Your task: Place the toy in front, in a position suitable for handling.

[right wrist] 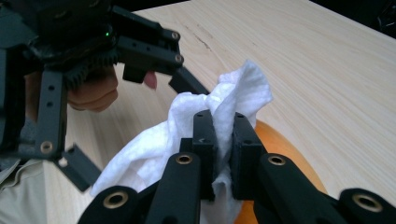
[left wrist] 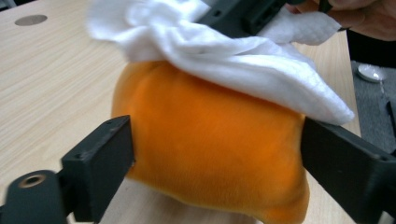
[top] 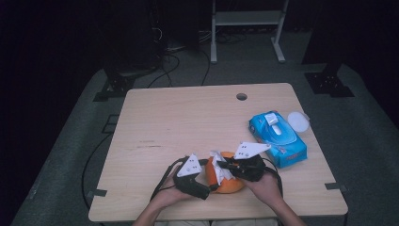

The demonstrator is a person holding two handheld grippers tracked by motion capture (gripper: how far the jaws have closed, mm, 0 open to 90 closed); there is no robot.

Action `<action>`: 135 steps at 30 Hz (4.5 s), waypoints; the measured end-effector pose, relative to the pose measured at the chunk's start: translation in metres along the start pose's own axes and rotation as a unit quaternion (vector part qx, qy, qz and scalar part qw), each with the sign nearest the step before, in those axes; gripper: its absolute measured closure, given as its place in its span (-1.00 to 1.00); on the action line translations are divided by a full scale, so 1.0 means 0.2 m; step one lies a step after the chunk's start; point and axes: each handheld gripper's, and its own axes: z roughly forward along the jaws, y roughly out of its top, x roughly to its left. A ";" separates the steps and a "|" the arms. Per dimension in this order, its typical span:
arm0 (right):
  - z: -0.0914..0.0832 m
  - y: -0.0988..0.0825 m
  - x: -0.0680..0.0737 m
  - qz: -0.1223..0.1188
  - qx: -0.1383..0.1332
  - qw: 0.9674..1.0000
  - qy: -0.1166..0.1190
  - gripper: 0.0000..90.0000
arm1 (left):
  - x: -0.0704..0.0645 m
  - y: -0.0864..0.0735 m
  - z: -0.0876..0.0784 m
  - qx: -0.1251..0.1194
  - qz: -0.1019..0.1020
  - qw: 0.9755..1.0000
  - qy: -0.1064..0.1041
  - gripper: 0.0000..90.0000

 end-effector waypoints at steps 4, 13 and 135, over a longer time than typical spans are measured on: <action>-0.02 -0.02 0.00 -0.005 0.004 1.000 0.010 0.83 | 0.01 0.01 0.03 -0.007 0.000 1.000 -0.009 -0.93; -0.04 -0.02 0.01 -0.011 0.009 1.000 0.000 0.83 | -0.01 0.01 0.06 0.008 0.002 1.000 -0.022 -0.69; -0.08 -0.14 -0.06 0.067 0.000 0.998 0.012 0.83 | 0.03 0.04 0.03 0.005 -0.020 1.000 0.020 -0.71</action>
